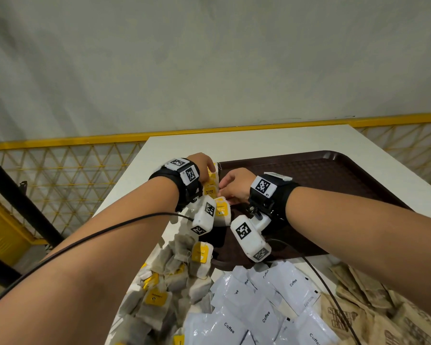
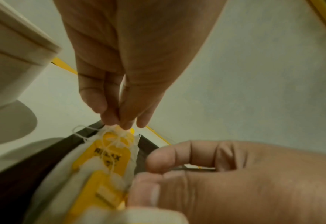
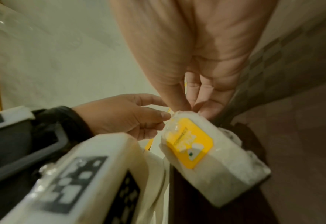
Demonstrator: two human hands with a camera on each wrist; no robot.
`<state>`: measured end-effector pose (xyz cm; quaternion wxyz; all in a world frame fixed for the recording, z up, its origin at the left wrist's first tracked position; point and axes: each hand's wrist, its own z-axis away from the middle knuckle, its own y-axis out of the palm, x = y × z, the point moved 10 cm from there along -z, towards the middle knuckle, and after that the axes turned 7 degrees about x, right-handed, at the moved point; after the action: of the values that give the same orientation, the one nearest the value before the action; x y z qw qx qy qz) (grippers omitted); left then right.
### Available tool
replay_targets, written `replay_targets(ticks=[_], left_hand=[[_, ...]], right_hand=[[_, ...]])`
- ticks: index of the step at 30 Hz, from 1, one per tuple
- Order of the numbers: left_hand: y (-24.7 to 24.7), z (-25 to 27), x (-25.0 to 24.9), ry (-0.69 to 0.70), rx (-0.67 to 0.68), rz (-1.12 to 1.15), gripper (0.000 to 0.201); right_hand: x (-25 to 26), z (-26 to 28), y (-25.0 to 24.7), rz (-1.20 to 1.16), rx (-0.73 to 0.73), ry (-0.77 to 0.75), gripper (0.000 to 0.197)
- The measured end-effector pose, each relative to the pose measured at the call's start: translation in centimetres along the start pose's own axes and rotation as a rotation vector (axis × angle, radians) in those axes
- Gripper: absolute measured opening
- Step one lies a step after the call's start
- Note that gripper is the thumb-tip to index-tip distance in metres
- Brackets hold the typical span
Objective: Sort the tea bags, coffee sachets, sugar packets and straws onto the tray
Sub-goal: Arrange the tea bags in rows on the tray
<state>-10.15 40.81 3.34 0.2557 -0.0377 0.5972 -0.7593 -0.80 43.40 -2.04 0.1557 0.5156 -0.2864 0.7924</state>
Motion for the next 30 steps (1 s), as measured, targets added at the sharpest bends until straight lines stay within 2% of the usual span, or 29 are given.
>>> replay_targets(ticks=[2, 5, 10, 15, 21, 24, 30], left_hand=[[-0.6, 0.1, 0.8, -0.021, -0.046, 0.097, 0.039], [-0.9, 0.5, 1.9, -0.046, -0.067, 0.209, 0.028], [1.1, 1.0, 2.2, -0.046, 0.05, 0.112, 0.024], [1.2, 1.0, 2.0, -0.024, 0.053, 0.095, 0.023], [1.8, 0.5, 0.8, -0.023, 0.091, -0.06, 0.028], [0.9, 0.2, 0.5, -0.026, 0.063, -0.093, 0.03], [0.4, -0.5, -0.7, 0.023, 0.105, -0.125, 0.029]], right_hand=[[0.0, 0.0, 0.0, 0.001, -0.023, -0.01, 0.023], [0.1, -0.1, 0.0, 0.027, -0.047, -0.03, 0.021], [0.4, 0.1, 0.0, 0.049, -0.059, -0.035, 0.02], [0.6, 0.2, -0.4, 0.022, -0.108, -0.056, 0.016], [0.6, 0.4, -0.7, -0.001, -0.112, -0.077, 0.016], [0.3, 0.3, -0.4, 0.013, -0.065, -0.057, 0.014], [-0.5, -0.1, 0.7, 0.101, 0.056, -0.007, 0.021]])
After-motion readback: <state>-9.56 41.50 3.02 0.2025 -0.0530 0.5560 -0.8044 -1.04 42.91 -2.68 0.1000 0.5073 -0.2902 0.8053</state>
